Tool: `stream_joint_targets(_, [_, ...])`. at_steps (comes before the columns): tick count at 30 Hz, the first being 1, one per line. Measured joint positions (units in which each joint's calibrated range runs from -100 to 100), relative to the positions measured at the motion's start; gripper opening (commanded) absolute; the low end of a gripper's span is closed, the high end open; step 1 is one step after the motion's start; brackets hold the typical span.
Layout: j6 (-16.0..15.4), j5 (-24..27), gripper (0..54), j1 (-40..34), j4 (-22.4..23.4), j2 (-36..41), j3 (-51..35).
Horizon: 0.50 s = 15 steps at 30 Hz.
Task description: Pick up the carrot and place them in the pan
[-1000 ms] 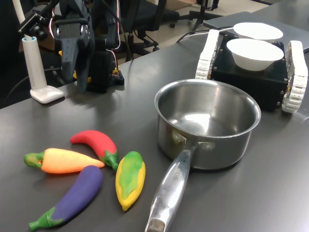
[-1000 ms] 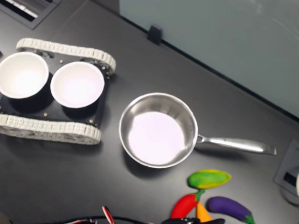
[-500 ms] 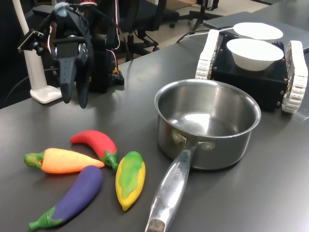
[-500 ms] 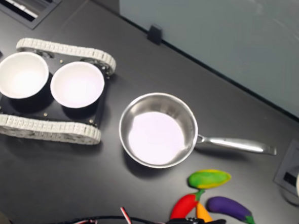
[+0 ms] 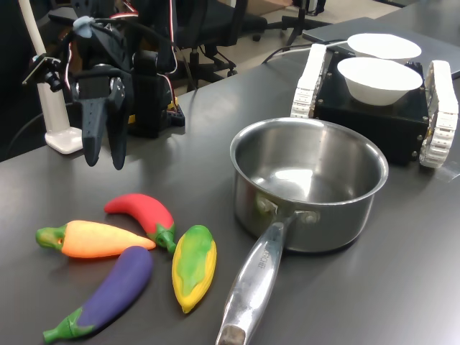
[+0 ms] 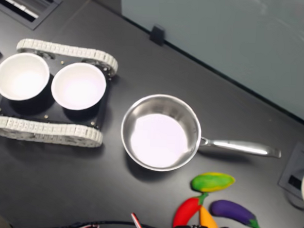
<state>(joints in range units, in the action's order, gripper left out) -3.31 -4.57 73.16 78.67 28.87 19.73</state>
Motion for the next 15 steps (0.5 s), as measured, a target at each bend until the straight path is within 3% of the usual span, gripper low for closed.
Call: stream_joint_targets(15, [0.0,0.44,38.1,2.75,0.0,-5.56,-3.71])
